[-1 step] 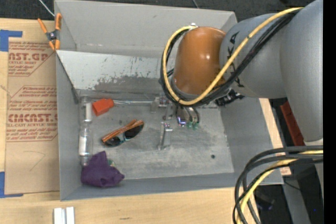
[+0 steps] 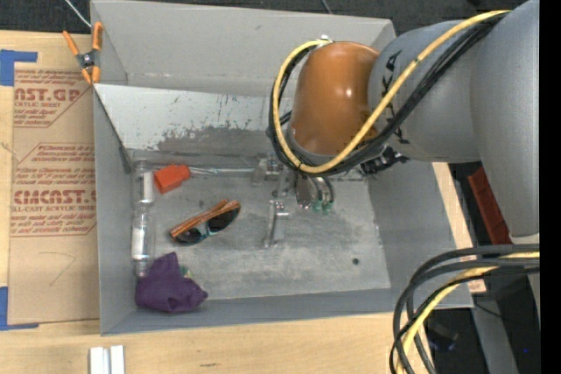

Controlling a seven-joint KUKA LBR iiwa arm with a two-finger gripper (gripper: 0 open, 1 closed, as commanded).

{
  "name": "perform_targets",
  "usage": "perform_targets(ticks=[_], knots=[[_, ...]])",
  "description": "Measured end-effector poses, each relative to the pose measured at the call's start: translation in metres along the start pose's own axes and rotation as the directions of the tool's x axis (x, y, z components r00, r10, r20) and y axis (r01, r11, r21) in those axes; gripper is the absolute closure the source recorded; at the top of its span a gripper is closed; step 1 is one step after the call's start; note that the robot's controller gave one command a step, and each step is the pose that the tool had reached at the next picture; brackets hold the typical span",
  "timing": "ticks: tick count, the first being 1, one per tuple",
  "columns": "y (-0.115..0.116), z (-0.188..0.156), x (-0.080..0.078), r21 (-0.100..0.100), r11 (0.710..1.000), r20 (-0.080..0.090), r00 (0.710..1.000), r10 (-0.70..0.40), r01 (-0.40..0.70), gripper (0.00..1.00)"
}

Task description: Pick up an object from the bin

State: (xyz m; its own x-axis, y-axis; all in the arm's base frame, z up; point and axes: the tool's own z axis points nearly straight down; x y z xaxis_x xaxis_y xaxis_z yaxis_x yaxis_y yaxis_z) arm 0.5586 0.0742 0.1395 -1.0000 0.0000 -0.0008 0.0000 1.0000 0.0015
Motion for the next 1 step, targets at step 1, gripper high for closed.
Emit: perform_targets(ticks=[1], knots=[[0.0562, 0.0059, -0.0309, -0.002, 0.989, -0.004, 0.989, 0.150, -0.150, 0.00]])
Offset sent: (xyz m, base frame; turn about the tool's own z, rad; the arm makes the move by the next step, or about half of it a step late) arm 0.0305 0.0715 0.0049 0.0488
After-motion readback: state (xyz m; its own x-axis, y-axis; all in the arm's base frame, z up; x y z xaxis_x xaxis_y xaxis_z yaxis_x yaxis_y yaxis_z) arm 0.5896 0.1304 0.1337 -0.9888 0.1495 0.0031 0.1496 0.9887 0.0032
